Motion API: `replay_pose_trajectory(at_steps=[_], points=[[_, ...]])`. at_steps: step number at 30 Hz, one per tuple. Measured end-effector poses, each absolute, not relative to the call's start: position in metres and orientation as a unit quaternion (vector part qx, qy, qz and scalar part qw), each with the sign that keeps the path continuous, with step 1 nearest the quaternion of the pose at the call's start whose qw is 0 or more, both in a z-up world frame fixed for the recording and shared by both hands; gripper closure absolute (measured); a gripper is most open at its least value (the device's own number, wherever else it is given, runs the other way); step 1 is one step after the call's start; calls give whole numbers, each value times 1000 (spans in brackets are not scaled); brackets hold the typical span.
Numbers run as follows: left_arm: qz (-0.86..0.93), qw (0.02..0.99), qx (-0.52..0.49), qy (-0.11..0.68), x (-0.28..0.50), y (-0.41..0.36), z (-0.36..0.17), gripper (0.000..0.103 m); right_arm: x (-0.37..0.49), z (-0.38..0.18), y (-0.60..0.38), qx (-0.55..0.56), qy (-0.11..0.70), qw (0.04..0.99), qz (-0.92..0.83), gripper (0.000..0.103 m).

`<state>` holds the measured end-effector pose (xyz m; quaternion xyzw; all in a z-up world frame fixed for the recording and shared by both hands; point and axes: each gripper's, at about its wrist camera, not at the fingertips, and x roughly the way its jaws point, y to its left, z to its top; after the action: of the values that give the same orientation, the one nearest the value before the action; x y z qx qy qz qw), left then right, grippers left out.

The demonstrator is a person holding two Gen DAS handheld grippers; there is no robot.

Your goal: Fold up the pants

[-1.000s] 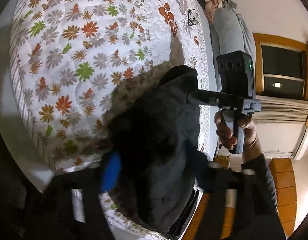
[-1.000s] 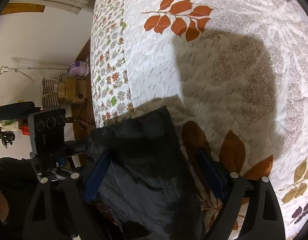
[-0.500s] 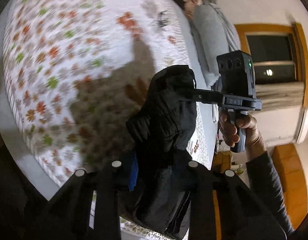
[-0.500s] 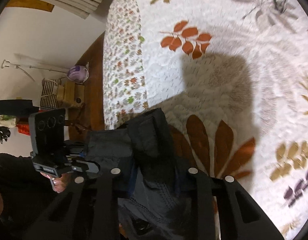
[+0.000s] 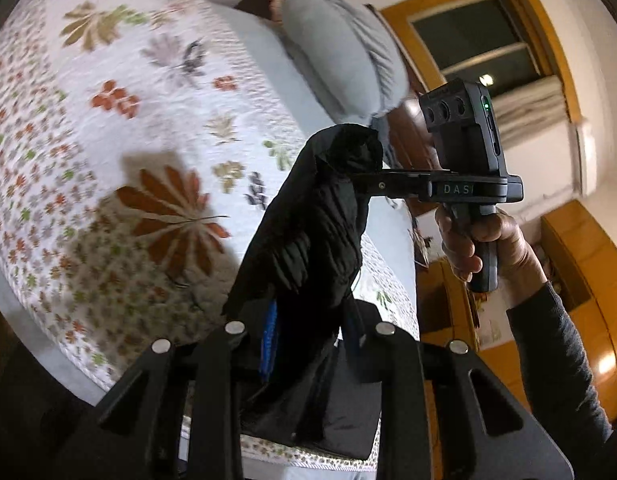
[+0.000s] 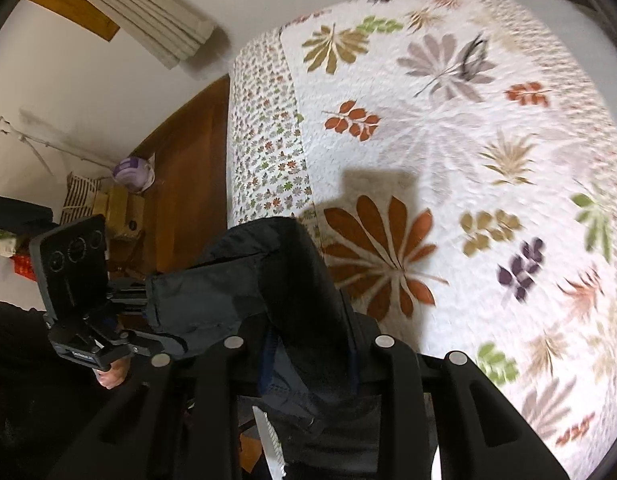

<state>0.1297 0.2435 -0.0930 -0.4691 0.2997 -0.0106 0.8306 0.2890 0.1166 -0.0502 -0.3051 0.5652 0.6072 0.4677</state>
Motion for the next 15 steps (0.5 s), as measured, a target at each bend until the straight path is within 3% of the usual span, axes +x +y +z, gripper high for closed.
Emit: replay_pose_trajectory(at_steps=[15], points=[[-59, 871, -372, 315, 136, 153, -37, 78, 295, 10, -10, -240, 540, 548, 592, 75]])
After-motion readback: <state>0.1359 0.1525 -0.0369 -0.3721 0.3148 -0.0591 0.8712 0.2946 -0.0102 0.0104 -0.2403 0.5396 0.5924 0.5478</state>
